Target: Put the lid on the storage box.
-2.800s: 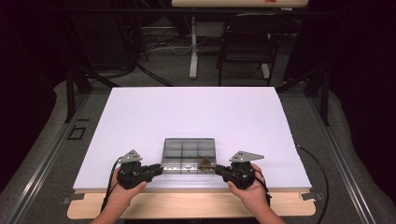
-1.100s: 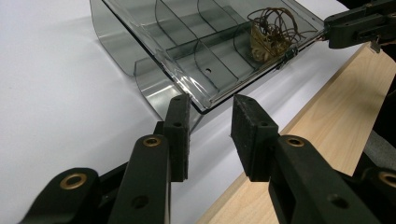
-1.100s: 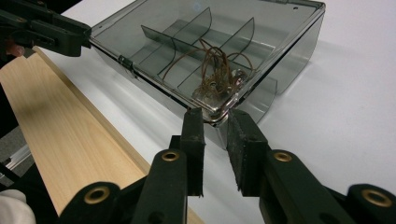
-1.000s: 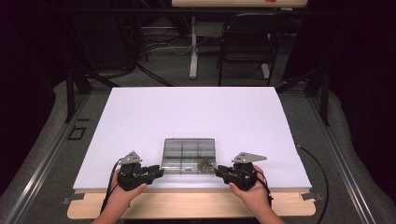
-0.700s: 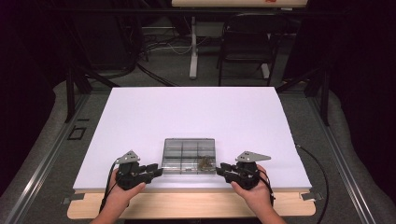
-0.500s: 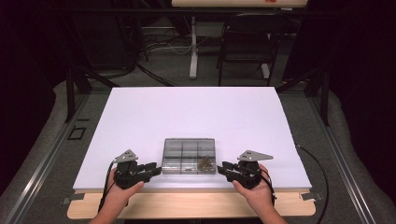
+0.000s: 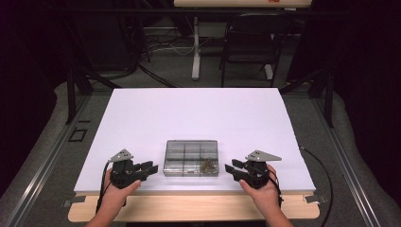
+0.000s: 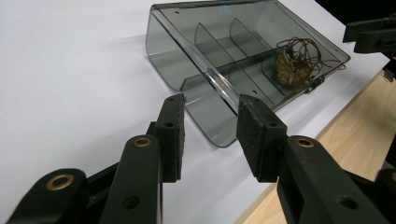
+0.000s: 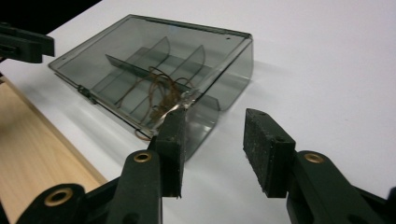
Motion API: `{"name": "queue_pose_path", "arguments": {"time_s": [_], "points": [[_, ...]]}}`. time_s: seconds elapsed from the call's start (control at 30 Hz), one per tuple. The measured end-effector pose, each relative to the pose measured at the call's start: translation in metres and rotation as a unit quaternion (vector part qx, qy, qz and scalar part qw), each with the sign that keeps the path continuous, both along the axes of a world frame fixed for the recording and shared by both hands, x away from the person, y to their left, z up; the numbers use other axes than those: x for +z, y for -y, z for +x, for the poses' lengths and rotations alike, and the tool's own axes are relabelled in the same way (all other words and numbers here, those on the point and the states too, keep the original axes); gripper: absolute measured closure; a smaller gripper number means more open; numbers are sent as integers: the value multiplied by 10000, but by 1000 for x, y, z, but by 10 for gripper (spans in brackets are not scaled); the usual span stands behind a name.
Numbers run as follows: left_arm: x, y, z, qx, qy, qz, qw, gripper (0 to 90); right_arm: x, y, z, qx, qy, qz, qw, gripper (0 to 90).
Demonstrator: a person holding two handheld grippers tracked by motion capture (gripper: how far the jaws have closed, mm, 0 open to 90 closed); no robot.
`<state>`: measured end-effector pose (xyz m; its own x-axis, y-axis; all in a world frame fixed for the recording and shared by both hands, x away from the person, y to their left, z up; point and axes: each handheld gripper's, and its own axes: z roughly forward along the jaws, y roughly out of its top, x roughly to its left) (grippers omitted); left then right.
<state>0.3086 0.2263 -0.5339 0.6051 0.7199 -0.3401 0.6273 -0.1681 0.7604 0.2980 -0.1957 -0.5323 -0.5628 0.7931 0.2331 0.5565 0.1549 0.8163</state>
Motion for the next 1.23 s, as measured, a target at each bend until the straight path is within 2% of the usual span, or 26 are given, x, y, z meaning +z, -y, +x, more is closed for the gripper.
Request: {"name": "queue_pose_path", "arguments": {"time_s": [0.17,0.47,0.53,0.93,1.23], "points": [[-2,-5,4,90,-2,0,10000,622,-4,4,3,-160,-45,-84,9998,547],[-8,-16,10,292,-59,-25,9996,623,-8,10,8,-333,-101,-16,9994,537],[-9,-17,11,309,-64,-9,9995,623,-9,11,9,-367,-124,-72,9992,534],[-19,-19,17,434,-158,119,9989,599,-16,13,12,-393,-266,-121,9988,526],[-21,-19,19,460,-99,228,9986,567,-18,13,13,-365,-273,-177,9988,527]]}}
